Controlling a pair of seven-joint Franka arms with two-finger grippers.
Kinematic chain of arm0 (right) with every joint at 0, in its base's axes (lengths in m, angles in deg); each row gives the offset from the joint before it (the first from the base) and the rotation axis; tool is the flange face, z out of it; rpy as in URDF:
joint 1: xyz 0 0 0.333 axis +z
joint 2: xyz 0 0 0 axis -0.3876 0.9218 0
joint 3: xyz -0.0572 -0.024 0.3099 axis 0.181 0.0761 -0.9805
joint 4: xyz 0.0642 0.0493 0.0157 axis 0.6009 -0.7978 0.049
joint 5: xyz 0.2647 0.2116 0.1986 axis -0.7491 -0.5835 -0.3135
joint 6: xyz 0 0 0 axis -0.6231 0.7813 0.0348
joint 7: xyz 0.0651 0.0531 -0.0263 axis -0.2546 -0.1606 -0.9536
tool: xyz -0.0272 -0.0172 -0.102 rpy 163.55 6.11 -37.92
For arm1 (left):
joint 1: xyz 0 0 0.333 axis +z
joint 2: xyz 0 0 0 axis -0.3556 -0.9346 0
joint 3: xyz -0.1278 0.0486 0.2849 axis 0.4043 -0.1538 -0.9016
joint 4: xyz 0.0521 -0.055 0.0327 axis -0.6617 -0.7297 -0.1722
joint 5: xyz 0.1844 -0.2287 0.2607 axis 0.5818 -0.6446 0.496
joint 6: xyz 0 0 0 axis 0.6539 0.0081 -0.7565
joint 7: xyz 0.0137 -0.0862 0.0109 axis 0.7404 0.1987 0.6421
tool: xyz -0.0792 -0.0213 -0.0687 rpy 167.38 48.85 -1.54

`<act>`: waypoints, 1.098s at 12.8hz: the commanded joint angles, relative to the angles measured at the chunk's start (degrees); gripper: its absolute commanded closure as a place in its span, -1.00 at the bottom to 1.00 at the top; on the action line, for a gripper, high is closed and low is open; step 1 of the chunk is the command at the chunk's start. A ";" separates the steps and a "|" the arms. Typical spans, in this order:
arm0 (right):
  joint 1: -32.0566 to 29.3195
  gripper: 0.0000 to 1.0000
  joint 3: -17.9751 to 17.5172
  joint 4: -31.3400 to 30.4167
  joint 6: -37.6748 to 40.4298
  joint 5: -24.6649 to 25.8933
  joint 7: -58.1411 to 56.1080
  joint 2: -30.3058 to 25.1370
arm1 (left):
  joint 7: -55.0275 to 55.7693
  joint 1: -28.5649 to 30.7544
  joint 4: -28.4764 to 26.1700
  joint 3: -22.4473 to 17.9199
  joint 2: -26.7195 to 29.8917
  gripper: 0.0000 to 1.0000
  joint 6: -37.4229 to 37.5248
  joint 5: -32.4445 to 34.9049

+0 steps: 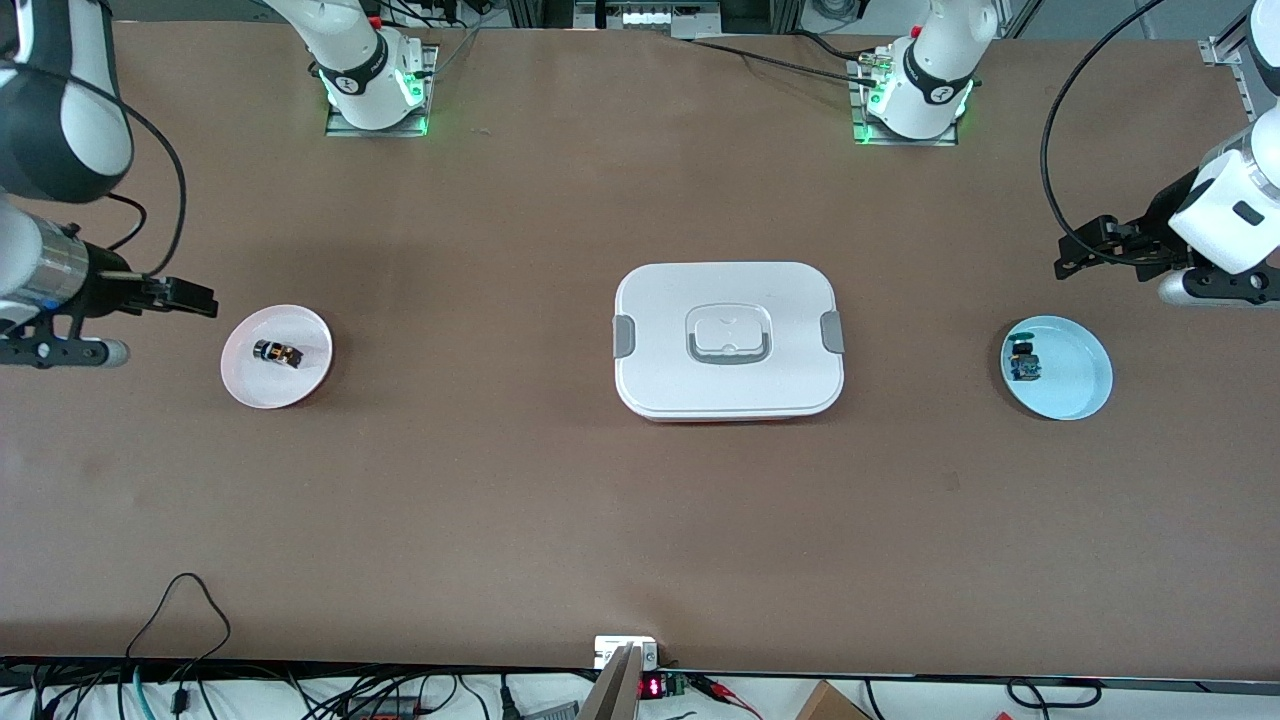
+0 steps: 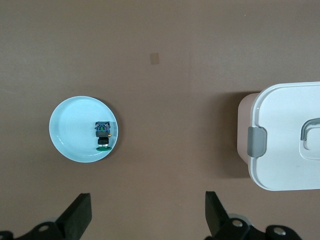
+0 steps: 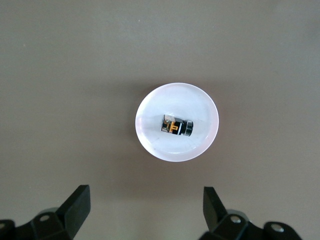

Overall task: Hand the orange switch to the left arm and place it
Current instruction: 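Lower the right gripper over the orange switch on the plate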

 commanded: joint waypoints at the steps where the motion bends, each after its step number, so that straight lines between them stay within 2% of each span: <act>1: -0.25 -1.00 0.09 0.63 -2.55 1.68 0.16 3.55 | -0.24 0.24 1.70 0.11 -0.81 -1.00 1.28 0.48; 3: -0.42 -1.00 0.09 -1.47 -5.02 3.71 0.68 4.61 | -0.15 0.16 1.78 0.20 -0.81 -1.00 1.28 0.56; 7: -2.45 -1.00 0.09 -4.81 -9.24 3.10 0.59 7.77 | -0.15 0.16 1.70 0.20 -0.81 -1.00 1.28 0.56; 12: -2.98 -1.00 0.09 -11.05 -18.63 2.83 1.04 9.53 | -0.15 0.24 1.78 0.20 -0.81 -1.00 1.28 0.56; 14: -3.50 -1.00 0.09 -13.77 -24.86 2.83 0.86 11.20 | -0.24 0.24 1.78 0.20 -0.81 -1.00 1.28 0.48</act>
